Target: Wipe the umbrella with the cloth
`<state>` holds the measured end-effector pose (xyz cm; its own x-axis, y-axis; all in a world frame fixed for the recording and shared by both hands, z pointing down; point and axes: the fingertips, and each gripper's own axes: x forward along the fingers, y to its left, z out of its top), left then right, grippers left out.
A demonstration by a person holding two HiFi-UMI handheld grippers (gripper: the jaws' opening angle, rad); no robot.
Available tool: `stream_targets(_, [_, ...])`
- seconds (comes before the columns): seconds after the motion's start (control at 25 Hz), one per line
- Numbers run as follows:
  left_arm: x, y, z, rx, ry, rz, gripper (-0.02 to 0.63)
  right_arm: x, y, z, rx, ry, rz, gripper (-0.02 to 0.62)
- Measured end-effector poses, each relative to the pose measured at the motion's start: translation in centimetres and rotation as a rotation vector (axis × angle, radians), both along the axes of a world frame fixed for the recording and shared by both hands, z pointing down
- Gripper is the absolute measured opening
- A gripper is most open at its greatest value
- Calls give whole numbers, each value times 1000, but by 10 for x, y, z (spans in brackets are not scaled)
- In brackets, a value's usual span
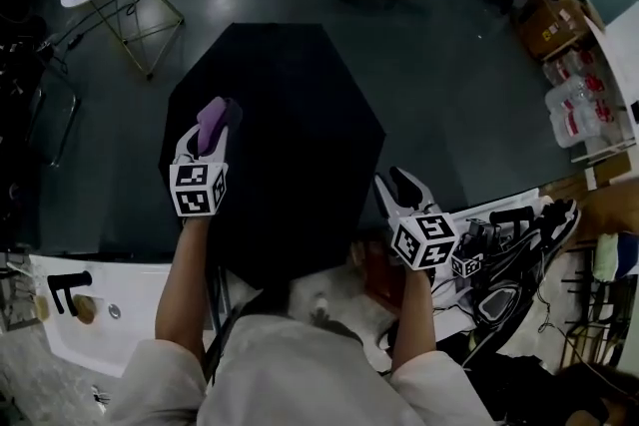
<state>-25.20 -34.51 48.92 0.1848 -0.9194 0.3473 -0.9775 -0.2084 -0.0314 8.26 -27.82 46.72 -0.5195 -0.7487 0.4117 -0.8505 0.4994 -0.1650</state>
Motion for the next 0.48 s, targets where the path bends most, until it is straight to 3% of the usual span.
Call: stream_targets(0.48, [-2, -90, 69, -62, 8, 47, 124, 3, -33, 64, -116, -37, 68, 170])
